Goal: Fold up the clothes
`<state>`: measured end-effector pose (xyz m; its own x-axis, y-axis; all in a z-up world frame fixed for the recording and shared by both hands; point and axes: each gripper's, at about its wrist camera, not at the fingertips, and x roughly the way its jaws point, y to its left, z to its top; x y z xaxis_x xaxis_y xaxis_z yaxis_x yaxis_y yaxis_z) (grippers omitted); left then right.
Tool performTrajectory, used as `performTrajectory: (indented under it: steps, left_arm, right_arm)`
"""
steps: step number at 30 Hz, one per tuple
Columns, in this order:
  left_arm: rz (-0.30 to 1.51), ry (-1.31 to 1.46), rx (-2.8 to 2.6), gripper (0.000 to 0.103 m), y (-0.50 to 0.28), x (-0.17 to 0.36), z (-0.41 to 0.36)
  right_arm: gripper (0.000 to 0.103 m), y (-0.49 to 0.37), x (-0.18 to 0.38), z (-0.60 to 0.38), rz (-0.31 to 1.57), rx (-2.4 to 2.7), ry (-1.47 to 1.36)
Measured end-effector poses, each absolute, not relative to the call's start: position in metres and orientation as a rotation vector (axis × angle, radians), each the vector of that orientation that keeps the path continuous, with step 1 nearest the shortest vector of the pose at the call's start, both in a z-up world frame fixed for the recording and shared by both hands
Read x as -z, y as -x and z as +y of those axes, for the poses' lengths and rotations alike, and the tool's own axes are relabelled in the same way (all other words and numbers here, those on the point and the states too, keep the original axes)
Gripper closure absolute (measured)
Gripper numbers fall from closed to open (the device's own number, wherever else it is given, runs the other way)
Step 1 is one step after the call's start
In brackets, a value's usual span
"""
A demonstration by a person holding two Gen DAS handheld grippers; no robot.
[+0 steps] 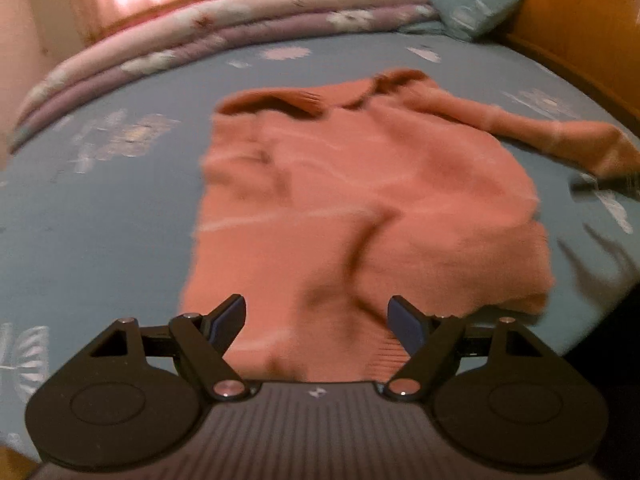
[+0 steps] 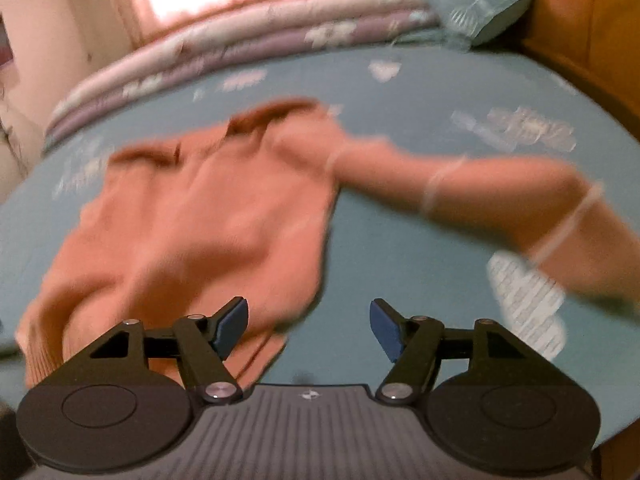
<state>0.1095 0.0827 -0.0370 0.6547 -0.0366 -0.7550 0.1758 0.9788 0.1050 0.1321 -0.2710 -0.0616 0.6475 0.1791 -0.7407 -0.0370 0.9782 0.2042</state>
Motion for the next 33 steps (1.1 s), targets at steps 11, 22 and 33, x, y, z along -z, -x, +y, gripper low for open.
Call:
performTrajectory:
  steps: [11, 22, 33]
  left_arm:
    - [0.965, 0.017, -0.035, 0.046, -0.162, 0.077, 0.169]
    - [0.993, 0.118, 0.037, 0.051, -0.169, 0.103, 0.172]
    - [0.950, -0.055, -0.017, 0.098, -0.163, 0.088, 0.151]
  right_arm:
    - [0.031, -0.101, 0.098, -0.260, 0.944, -0.071, -0.371]
    - [0.022, -0.097, 0.106, -0.250, 0.930, -0.075, -0.321]
    - [0.004, -0.093, 0.110, -0.238, 0.898, -0.114, -0.244]
